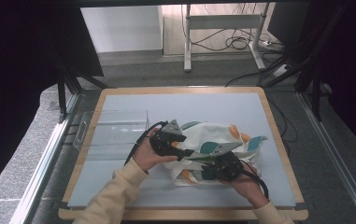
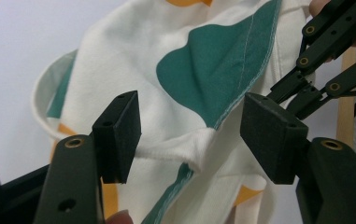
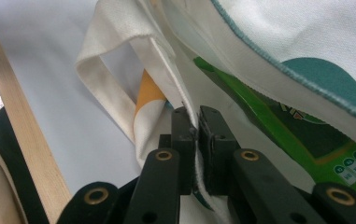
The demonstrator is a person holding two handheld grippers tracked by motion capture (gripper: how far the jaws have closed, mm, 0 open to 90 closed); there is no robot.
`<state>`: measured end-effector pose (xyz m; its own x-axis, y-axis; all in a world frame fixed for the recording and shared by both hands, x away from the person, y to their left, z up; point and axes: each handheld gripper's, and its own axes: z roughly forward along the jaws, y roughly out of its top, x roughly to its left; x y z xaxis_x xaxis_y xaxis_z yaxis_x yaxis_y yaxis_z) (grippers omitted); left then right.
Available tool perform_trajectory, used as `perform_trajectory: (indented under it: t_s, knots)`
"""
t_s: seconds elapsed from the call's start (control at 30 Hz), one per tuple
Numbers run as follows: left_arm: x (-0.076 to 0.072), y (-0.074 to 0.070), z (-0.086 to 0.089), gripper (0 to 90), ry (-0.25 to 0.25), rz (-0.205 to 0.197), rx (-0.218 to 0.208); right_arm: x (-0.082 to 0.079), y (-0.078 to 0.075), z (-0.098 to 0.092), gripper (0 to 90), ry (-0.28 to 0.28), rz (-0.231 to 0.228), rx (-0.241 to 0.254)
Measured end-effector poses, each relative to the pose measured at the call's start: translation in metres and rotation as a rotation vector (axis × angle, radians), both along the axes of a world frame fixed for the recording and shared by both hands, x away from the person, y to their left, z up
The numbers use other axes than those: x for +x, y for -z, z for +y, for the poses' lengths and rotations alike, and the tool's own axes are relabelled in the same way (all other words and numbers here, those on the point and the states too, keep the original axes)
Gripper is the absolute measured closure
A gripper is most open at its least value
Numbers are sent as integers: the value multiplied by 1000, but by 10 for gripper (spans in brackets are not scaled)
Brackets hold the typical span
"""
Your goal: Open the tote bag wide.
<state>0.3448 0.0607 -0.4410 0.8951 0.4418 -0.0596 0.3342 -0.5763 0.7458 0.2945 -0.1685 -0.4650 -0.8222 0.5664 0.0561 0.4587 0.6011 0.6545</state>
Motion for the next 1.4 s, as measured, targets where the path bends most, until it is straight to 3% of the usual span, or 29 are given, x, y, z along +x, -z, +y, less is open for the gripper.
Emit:
perform_trajectory:
  t_s: [0.17, 0.53, 0.67, 0.73, 0.83, 0.93, 1.4]
  knots:
    - [6, 5, -9, 400, 44, 14, 43, 1, 0, 0, 842, 6, 5, 6]
    - [1, 7, -12, 389, 89, 3, 75, 1, 0, -1, 839, 5, 4, 9]
    - [0, 15, -20, 448, 85, -10, 132, 1, 0, 0, 838, 4, 7, 7]
    - [-1, 18, -23, 569, 98, -20, 158, 1, 1, 0, 837, 3, 6, 6]
    - [-2, 19, -23, 730, 88, -16, 152, 2, 1, -1, 837, 3, 6, 11]
    - [0, 17, -20, 819, 79, -13, 143, 1, 1, -1, 837, 2, 4, 11]
    - [16, 1, -12, 833, -37, -49, 104, 0, 0, -1, 838, -3, -2, 10]
